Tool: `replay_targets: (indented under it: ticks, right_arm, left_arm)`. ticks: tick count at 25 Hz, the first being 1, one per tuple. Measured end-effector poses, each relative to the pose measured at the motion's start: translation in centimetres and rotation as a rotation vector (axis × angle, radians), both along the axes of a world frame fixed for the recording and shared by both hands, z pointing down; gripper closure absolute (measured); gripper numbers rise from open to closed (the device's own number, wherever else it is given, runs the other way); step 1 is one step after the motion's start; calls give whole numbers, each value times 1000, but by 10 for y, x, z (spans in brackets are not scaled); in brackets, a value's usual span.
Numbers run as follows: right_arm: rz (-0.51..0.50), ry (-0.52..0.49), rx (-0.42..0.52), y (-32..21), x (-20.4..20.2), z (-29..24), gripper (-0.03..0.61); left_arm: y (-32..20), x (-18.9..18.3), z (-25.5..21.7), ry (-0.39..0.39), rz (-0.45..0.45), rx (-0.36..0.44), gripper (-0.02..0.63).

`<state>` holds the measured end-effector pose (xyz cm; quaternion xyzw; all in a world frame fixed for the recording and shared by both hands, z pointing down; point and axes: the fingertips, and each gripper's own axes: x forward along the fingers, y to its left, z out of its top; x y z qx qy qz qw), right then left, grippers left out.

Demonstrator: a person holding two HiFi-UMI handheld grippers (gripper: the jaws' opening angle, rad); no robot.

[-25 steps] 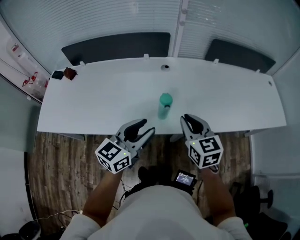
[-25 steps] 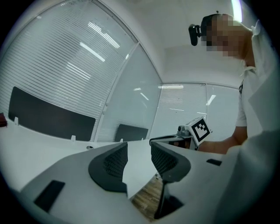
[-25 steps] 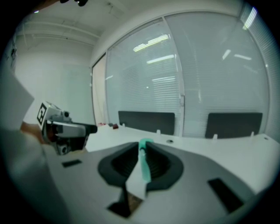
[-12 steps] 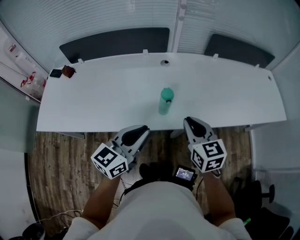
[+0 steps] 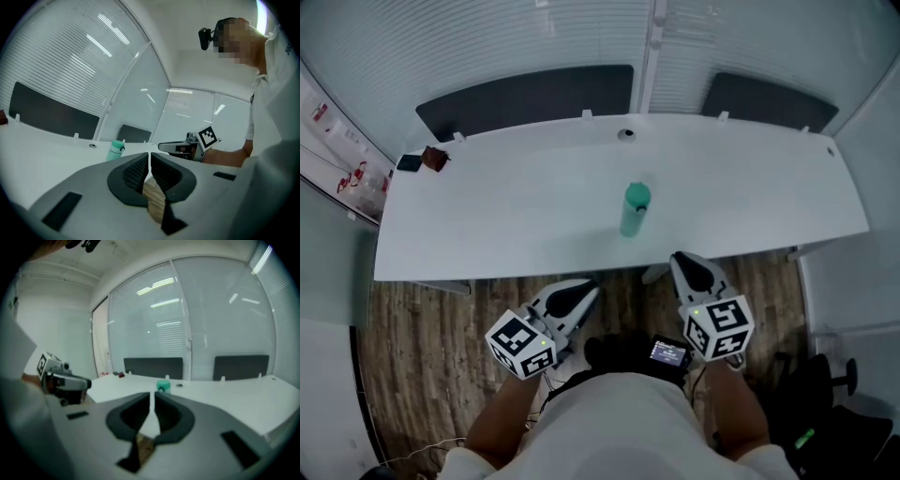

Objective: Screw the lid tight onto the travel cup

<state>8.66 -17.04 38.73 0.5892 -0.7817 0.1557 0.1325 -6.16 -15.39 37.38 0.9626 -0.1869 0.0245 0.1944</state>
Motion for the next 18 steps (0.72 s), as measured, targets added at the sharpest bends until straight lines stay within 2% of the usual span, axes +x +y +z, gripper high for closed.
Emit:
replay_targets:
  ticks: [10, 18]
  right_arm:
    - [6, -6, 2, 21, -16, 3, 535]
    - [-41, -4, 19, 38, -8, -3, 535]
  left_arm:
    - [27, -10, 10, 8, 40, -33, 575]
    - [50, 1, 3, 7, -8, -26, 575]
